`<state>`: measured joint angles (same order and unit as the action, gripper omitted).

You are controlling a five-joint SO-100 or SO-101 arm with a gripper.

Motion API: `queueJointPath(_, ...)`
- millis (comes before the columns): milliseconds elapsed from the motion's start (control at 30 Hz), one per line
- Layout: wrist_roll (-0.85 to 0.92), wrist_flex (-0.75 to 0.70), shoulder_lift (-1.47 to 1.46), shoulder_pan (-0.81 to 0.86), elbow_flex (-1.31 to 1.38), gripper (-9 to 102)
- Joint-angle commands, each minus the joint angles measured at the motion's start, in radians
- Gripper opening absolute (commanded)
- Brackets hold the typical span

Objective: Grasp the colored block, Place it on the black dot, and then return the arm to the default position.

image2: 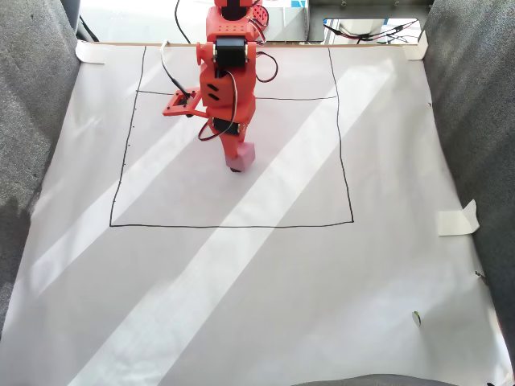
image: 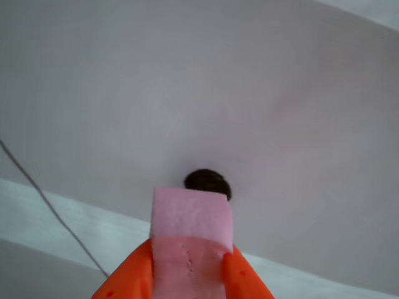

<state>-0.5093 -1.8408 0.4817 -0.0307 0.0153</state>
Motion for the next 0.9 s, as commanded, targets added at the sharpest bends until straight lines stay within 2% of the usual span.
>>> queueJointPath(0, -0.002, -0.026, 0.005, -0.002, 0.078, 0)
queueJointPath(433, -0.034, -0.094, -0.021, -0.025, 0.075, 0)
queueJointPath(867, -0.055, -0.1, -0.071, 0.009, 0.021, 0)
